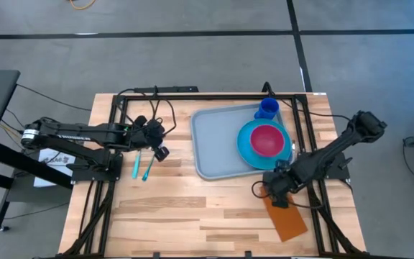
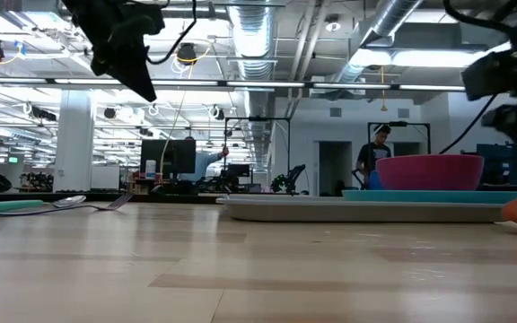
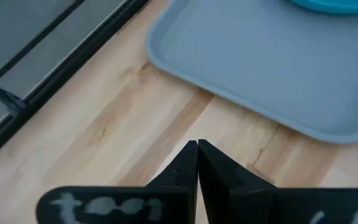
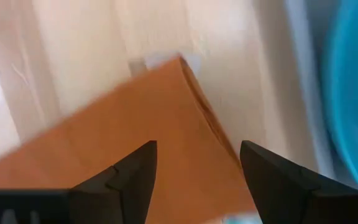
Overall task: Set up tray
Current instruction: Put the brown table napkin on gray serving tray to the left of the blue plate
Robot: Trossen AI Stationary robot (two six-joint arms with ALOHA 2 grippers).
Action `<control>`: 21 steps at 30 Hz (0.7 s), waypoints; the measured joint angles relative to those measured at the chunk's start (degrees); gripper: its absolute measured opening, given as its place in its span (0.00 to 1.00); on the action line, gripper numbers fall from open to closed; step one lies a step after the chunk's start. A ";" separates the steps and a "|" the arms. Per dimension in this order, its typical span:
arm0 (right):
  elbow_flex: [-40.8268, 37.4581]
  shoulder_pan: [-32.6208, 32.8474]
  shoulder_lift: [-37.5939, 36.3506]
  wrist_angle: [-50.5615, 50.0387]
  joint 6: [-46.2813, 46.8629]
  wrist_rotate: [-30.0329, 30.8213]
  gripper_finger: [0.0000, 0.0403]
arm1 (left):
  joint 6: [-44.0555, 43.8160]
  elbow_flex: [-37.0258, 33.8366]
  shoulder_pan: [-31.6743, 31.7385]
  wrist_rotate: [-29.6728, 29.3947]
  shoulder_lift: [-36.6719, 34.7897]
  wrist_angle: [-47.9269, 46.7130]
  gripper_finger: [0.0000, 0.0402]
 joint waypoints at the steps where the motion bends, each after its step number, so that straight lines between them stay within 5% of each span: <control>1: -0.70 -0.02 0.51 2.14 -1.15 0.15 0.56 | 0.05 0.00 0.00 0.51 0.00 0.15 0.00; 16: -1.62 0.04 9.99 7.84 -3.93 2.15 0.54 | 0.28 0.00 0.00 2.24 0.00 0.97 0.00; 21: -1.33 0.04 11.78 11.11 0.63 1.34 0.43 | 0.30 0.00 0.00 2.22 0.00 0.92 0.00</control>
